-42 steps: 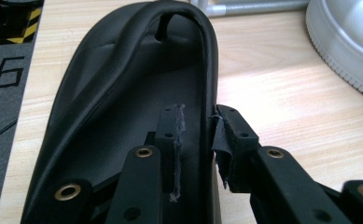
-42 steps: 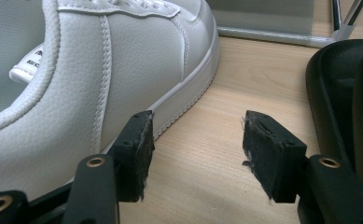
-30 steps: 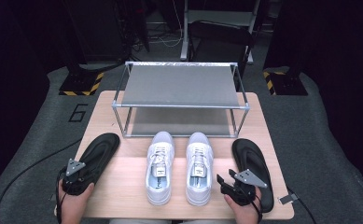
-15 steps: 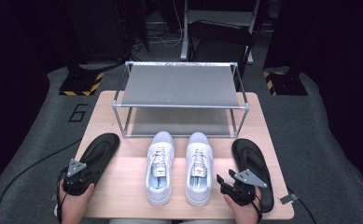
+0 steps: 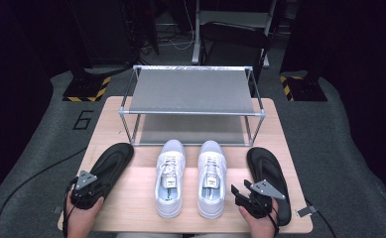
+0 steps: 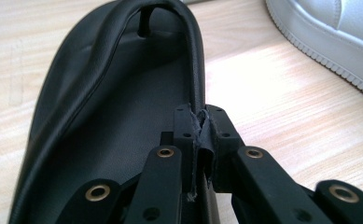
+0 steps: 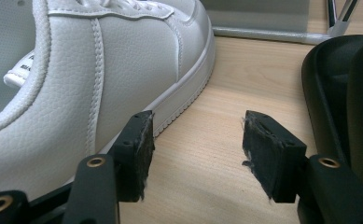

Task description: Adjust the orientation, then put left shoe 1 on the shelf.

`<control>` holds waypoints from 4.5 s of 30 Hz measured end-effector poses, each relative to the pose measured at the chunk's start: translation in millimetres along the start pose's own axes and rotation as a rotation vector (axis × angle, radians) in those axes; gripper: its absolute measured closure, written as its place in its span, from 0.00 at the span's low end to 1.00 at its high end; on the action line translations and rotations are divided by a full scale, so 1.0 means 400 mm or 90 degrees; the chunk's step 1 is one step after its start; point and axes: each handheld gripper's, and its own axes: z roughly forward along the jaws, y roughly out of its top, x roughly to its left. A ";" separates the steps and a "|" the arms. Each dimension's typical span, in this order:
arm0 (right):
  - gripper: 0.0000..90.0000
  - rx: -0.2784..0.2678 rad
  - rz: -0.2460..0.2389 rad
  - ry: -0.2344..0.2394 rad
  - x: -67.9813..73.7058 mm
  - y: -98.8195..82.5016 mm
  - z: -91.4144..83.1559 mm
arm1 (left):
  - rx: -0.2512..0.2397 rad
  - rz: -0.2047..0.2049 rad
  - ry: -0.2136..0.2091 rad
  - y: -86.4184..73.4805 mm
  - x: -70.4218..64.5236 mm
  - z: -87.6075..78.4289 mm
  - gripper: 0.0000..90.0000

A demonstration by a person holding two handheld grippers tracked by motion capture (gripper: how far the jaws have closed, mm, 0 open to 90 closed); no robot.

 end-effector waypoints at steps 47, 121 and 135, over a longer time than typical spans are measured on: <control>0.48 0.000 0.006 0.000 -0.008 0.000 -0.003 | 0.001 0.021 0.006 0.019 -0.044 -0.024 0.93; 0.48 -0.008 0.021 0.008 -0.017 0.001 -0.002 | -0.024 0.055 -0.020 0.245 -0.184 0.151 0.93; 0.48 -0.009 0.027 0.008 -0.023 0.000 -0.004 | -0.030 0.066 -0.010 0.309 -0.201 0.224 0.93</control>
